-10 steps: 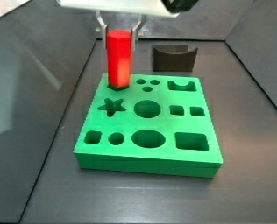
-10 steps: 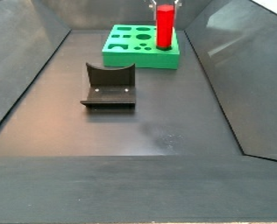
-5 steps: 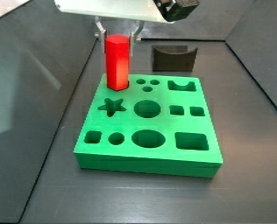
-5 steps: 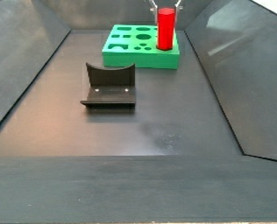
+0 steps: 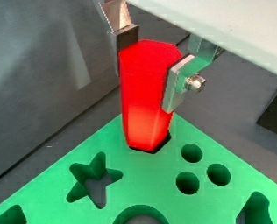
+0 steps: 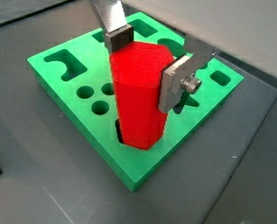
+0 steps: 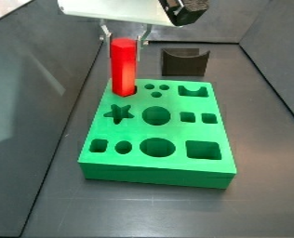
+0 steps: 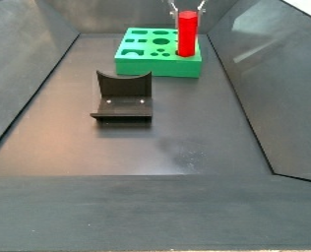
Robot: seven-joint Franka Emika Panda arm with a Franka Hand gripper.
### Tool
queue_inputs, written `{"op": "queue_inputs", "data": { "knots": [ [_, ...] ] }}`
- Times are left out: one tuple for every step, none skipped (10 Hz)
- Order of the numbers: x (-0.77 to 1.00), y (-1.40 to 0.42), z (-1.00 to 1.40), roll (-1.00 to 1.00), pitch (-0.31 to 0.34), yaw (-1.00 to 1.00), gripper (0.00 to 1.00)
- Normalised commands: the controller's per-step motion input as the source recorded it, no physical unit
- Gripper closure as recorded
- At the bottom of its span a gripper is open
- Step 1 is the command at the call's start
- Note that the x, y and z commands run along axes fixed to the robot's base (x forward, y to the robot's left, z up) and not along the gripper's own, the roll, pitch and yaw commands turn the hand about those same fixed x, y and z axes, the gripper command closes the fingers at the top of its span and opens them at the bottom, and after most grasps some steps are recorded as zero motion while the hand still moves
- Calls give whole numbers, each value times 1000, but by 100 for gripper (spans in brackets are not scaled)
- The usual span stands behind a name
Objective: Pick up the hexagon object. Move up. Move to above the board. Insert the hexagon object.
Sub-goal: Insert the hexagon object.
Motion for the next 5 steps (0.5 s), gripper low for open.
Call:
{"op": "queue_inputs", "data": {
  "knots": [
    [0, 0, -134, 0, -29, -43, 100],
    [0, 0, -177, 0, -51, -77, 100],
    [-9, 0, -200, 0, -64, -83, 100],
    [0, 0, -223, 0, -74, -57, 100],
    [0, -54, -346, 0, -120, -66, 100]
  ]
}}
